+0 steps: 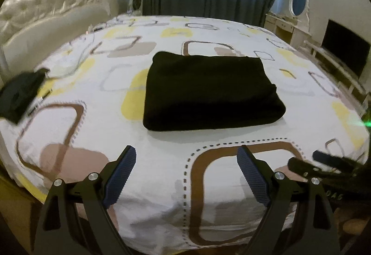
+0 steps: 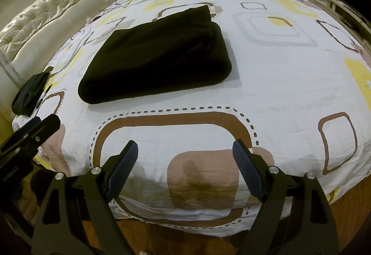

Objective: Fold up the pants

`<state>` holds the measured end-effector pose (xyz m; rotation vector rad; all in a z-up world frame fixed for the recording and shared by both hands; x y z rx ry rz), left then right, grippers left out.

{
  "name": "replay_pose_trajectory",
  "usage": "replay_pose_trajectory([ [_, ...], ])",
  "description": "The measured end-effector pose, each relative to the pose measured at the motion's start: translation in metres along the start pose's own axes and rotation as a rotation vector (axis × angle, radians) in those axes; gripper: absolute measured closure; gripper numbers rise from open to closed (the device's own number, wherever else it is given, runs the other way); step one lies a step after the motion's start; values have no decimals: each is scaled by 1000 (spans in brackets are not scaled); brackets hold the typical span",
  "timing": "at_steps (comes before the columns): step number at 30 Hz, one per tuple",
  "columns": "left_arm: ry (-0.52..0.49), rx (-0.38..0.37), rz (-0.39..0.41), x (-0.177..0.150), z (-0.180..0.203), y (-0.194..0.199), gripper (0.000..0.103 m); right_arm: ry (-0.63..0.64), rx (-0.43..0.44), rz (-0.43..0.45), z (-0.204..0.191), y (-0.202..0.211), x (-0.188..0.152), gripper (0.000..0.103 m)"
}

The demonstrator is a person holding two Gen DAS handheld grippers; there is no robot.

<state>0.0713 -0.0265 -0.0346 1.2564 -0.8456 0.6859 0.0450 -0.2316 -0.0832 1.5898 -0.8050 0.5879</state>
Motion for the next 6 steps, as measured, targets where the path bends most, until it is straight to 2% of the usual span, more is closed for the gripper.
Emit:
replay_pose_trajectory([
  [3, 51, -25, -10, 0, -3, -2, 15, -2, 2, -2, 1, -1, 0, 19],
  [6, 62, -18, -17, -1, -5, -3, 15, -9, 2, -3, 5, -3, 0, 19],
])
Point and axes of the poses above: each gripper's, at about its wrist camera, not at the fingertips, and y roughly against the way its jaws point, z to its right, x to its top, the point moved 5 cm from there along -y, roughly the way its jaws point, and after that the axes turned 13 degrees about z, right-handed, at the moved point
